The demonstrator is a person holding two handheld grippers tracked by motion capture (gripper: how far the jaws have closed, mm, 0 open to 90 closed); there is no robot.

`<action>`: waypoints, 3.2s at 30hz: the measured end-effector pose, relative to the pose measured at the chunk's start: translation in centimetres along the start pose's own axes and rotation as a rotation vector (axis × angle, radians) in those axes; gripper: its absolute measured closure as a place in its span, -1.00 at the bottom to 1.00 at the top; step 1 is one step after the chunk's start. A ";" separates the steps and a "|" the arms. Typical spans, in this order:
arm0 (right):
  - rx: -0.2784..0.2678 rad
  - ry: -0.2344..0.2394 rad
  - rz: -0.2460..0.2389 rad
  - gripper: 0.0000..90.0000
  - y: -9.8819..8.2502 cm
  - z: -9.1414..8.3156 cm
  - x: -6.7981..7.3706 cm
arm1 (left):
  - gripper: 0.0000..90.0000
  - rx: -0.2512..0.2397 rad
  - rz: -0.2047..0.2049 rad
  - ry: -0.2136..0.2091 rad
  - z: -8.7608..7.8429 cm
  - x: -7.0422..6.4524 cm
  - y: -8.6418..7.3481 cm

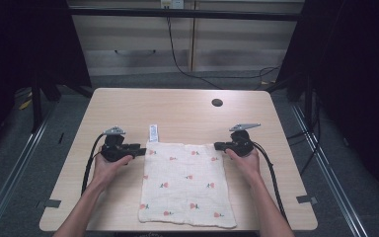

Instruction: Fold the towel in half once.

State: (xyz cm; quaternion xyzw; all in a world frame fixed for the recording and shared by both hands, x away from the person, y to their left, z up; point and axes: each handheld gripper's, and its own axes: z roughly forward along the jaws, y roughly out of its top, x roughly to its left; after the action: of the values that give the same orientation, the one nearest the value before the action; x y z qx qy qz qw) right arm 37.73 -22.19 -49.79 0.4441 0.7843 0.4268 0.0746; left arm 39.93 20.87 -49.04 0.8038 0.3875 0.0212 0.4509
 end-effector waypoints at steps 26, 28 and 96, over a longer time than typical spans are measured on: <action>0.001 0.004 0.011 0.93 -1.0 -0.4 -0.2 | 0.48 0.080 0.090 0.101 4.3 0.0 1.4; 0.001 0.003 0.009 0.93 -1.1 -0.3 -0.2 | 0.65 0.080 0.129 0.128 4.5 -0.3 1.4; -0.159 0.015 -0.104 0.96 6.2 -7.8 1.4 | 0.90 -0.208 0.091 -0.048 -2.9 -3.4 7.1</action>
State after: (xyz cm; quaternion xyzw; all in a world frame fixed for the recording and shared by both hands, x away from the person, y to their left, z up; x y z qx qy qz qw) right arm 36.90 -24.35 -40.00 0.3921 0.7705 0.4865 0.1260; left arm 40.73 18.72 -40.99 0.7697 0.3356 0.0623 0.5394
